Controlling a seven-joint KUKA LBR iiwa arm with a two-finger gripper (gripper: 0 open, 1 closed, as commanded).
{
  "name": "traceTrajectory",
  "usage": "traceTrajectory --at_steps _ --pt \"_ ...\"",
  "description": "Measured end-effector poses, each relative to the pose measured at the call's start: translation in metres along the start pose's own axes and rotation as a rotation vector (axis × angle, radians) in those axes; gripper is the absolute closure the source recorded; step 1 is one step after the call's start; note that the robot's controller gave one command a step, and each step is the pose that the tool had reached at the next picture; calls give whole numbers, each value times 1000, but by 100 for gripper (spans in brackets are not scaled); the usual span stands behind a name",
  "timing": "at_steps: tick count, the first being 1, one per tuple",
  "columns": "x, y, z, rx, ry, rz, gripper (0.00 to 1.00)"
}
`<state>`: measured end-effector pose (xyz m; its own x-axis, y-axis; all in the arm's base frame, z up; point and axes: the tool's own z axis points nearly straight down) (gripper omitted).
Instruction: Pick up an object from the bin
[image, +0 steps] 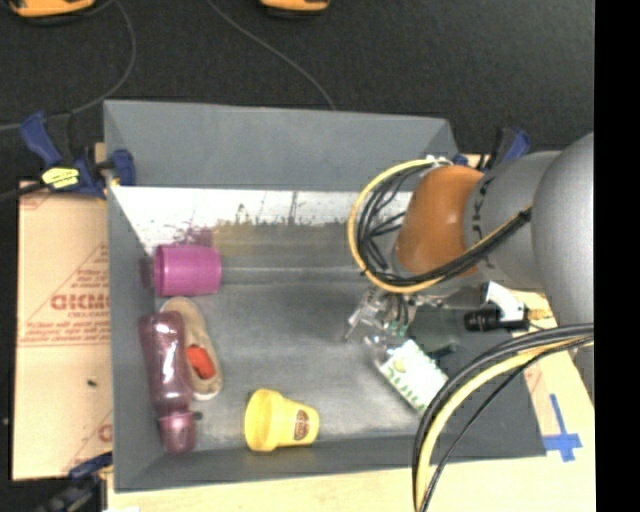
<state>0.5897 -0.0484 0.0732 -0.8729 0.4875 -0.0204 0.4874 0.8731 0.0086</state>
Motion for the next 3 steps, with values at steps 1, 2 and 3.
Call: traceTrajectory --at_steps 1,2,3 --pt "0 0 0 0 0 -1 100" --pt "0 0 0 0 0 -2 100" --pt "0 0 0 0 0 -3 100"
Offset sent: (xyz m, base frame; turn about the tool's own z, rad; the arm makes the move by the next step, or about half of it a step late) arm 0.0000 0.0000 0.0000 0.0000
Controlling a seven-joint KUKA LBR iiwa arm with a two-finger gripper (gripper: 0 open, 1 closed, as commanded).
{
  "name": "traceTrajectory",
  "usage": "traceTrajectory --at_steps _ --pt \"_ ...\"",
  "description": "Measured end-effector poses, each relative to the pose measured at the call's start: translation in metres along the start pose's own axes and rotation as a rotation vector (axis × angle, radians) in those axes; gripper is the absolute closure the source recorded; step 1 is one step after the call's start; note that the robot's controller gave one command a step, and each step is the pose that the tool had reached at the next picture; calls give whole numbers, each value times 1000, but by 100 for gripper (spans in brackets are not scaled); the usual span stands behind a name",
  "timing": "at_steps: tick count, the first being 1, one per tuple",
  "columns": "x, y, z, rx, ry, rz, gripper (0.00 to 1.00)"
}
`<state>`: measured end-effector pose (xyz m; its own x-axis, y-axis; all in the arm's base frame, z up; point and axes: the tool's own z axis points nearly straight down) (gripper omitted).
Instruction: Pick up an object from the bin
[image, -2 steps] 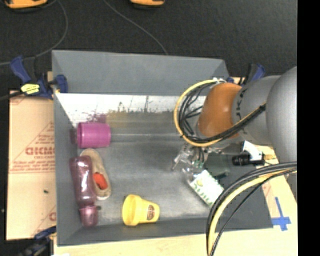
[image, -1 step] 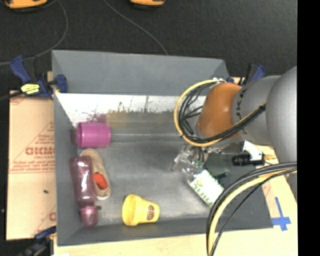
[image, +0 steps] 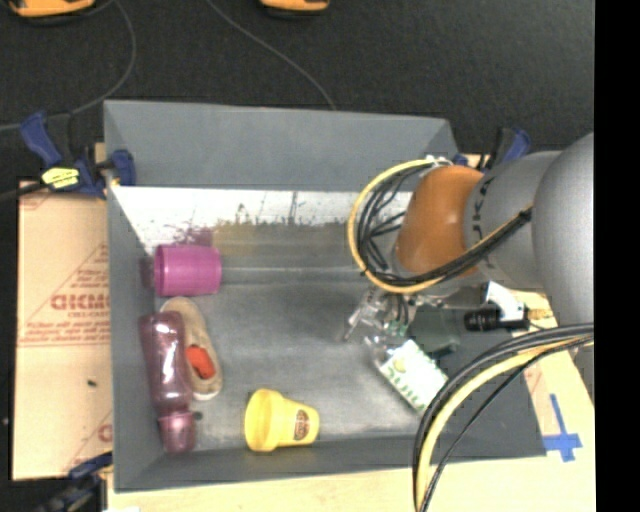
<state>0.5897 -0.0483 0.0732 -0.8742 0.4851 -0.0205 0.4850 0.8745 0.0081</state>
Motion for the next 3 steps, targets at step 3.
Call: traceTrajectory --at_steps 3 --pt "0 0 0 0 0 -1 100"
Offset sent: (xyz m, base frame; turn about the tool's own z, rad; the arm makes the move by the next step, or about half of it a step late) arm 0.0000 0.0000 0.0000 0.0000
